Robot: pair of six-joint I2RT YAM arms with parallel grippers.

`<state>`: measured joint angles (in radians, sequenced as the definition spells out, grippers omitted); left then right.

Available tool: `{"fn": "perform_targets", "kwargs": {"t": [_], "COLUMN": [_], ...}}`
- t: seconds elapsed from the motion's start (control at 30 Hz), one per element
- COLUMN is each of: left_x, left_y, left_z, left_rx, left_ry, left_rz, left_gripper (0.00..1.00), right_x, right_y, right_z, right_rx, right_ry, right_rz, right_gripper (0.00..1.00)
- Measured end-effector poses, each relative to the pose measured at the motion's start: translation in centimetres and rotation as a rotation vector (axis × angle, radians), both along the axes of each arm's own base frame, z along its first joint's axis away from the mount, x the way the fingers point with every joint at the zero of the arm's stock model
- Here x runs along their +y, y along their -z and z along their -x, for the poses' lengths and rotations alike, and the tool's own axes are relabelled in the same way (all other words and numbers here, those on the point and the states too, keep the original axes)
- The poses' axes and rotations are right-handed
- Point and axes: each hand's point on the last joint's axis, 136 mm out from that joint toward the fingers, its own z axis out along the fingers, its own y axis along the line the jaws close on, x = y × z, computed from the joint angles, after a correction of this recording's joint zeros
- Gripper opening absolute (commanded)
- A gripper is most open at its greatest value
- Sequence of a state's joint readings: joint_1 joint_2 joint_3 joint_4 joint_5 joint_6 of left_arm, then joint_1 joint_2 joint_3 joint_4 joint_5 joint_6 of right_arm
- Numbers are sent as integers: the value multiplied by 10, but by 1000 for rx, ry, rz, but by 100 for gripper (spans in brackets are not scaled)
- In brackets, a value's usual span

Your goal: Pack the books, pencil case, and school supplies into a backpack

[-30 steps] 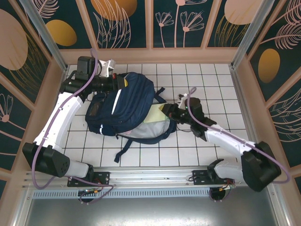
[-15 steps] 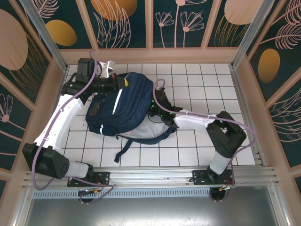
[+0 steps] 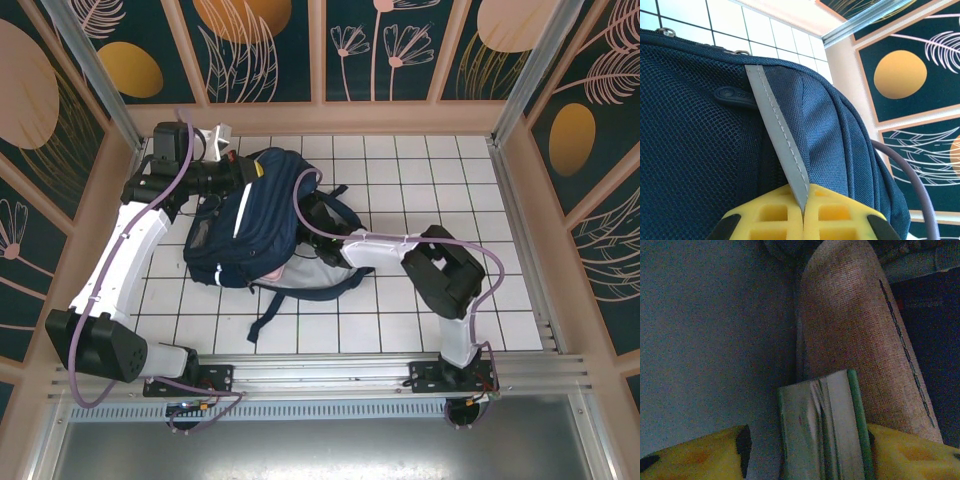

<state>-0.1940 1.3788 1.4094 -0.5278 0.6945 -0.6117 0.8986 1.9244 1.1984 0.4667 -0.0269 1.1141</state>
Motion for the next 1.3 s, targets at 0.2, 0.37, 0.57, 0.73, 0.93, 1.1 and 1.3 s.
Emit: {"fn": "perform_targets", "kwargs": {"t": [0.2,0.37,0.57,0.73,0.93,1.1,1.3], "left_x": [4,5,6,7,-7,-42,-70], "left_y": [1,0,0,8,31,70,104], "left_z": [-2,0,2,8,11,7,20], "left_rx": [-2,-6,-10,-22,-41,-8,15], "left_ry": [-11,-14,-21,-12,39,129,201], "left_rz": [2,4,0,-9,-77,-156,-224], "left_gripper": [0,0,0,2,6,8,16], "right_x": [-27,-41,-83,-146,-215,-273,-293], "right_y": [-5,-13,-16,-30,-15,-1,21], "right_z": [11,17,22,24,27,1,-28], "right_rx": [-54,-77,-94,-133,-133,-92,-3], "right_ry": [13,30,84,208,359,475,419], "right_rz": [67,83,128,130,178,226,281], "right_gripper": [74,76,74,73,72,72,73]}}
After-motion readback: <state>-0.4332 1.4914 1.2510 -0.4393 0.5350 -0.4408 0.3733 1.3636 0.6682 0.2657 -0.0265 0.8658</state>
